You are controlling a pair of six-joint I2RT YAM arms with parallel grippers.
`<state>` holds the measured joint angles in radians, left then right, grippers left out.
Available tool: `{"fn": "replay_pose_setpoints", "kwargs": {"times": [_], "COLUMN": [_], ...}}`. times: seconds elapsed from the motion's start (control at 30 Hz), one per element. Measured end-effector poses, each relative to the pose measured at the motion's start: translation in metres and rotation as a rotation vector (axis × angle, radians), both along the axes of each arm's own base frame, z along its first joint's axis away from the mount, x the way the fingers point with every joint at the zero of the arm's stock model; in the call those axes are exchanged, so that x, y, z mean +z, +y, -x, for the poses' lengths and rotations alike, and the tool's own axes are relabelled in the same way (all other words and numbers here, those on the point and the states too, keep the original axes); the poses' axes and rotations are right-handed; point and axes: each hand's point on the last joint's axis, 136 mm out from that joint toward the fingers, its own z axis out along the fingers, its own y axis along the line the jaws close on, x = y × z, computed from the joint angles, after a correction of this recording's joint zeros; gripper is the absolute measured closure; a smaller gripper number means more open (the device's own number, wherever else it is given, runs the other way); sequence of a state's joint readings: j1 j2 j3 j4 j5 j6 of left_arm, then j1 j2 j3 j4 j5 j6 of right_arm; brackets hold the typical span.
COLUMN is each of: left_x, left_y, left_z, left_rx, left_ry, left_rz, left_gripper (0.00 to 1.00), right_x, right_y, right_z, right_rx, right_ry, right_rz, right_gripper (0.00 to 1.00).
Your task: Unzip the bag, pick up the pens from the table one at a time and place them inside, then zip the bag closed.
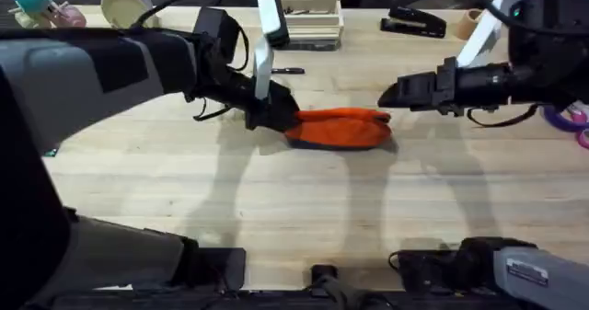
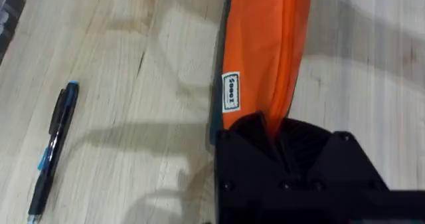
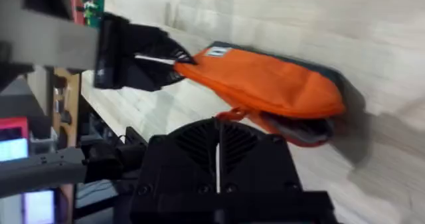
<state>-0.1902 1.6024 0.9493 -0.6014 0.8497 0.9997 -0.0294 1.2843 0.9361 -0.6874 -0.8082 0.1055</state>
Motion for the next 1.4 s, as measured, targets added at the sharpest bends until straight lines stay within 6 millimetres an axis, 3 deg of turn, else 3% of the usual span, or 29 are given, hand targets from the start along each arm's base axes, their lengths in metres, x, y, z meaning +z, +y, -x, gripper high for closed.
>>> {"fn": "replay_pose_setpoints", "kwargs": {"times": [0.17,0.4,0.6,0.73,0.8,0.93,1.0,1.17,1.4], "left_x": [0.000,0.000,0.000,0.000,0.000,0.000,0.000,0.000,0.000], "left_y": [0.000,0.000,0.000,0.000,0.000,0.000,0.000,0.000,0.000], "left_z": [0.000,0.000,0.000,0.000,0.000,0.000,0.000,0.000,0.000], "left_rx": [0.000,0.000,0.000,0.000,0.000,0.000,0.000,0.000,0.000], "left_ry": [0.000,0.000,0.000,0.000,0.000,0.000,0.000,0.000,0.000], "left_rz": [0.000,0.000,0.000,0.000,0.000,0.000,0.000,0.000,0.000], "left_gripper": [0.958,0.958,0.958,0.958,0.958,0.958,0.958,0.958,0.958], "right_x": [0.016,0.011,0.011,0.033,0.047,0.073,0.082,0.096,0.098], "right_y": [0.016,0.034,0.032,0.024,0.020,0.009,0.003,-0.013,-0.030], "right_z": [0.008,0.018,0.020,0.023,0.026,0.036,0.043,0.058,0.072], "right_rx": [0.055,0.118,0.101,0.063,0.034,-0.034,-0.067,-0.172,-0.304], "right_ry": [-0.076,-0.090,-0.085,-0.153,-0.201,-0.309,-0.345,-0.371,-0.315], "right_rz": [0.035,0.096,0.163,0.244,0.282,0.348,0.367,0.381,0.367], "right_gripper": [0.970,0.969,0.969,0.964,0.822,0.263,0.033,0.005,0.004]}}
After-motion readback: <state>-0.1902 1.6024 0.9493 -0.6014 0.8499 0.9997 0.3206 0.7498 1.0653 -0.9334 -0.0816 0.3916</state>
